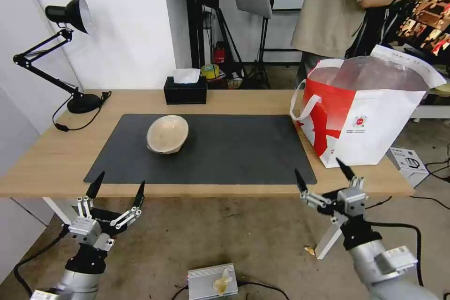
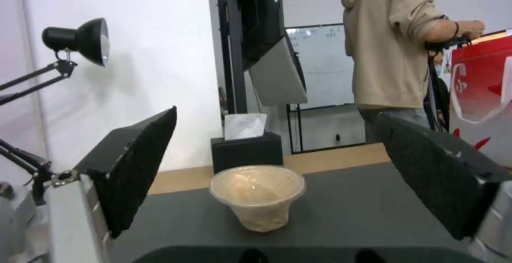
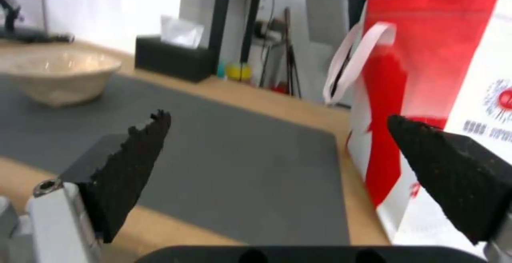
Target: Pick up the trash from the table and place it into the takeout bag.
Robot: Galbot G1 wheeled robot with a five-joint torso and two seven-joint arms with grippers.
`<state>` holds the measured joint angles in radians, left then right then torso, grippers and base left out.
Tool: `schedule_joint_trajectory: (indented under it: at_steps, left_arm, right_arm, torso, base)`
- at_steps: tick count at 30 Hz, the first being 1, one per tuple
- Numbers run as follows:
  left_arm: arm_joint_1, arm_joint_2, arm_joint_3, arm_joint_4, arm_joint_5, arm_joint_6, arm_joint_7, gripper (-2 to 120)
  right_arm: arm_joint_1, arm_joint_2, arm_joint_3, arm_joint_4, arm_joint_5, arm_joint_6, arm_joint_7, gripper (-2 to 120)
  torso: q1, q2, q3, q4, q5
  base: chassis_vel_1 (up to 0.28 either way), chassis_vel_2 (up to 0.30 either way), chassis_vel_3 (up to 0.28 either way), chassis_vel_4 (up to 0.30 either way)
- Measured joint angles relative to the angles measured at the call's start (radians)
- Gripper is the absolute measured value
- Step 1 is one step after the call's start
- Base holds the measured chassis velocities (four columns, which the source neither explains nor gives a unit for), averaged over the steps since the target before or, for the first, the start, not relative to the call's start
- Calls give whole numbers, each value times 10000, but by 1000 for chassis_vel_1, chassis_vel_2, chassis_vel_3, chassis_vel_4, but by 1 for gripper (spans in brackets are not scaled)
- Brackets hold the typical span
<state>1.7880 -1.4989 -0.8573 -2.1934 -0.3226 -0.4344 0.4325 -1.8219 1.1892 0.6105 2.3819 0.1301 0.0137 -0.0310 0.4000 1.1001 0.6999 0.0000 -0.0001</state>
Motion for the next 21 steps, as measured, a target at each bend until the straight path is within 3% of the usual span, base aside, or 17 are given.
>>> schedule_joint_trajectory:
  at_steps: [8, 21]
  left_arm:
    - [-47, -48, -6, 56, -27, -30, 7, 100]
    - [-109, -52, 123, -33, -70, -13, 11, 100]
  right_arm:
    - [-337, 230, 112, 149, -484, -477, -595, 100]
    - [-340, 373, 255, 141, -308, -719, -618, 100]
  torso:
    - [-1, 0, 0, 0, 0]
    - [0, 0, 1, 0, 2]
  base:
    - [0, 0, 0, 0]
    - [0, 0, 0, 0]
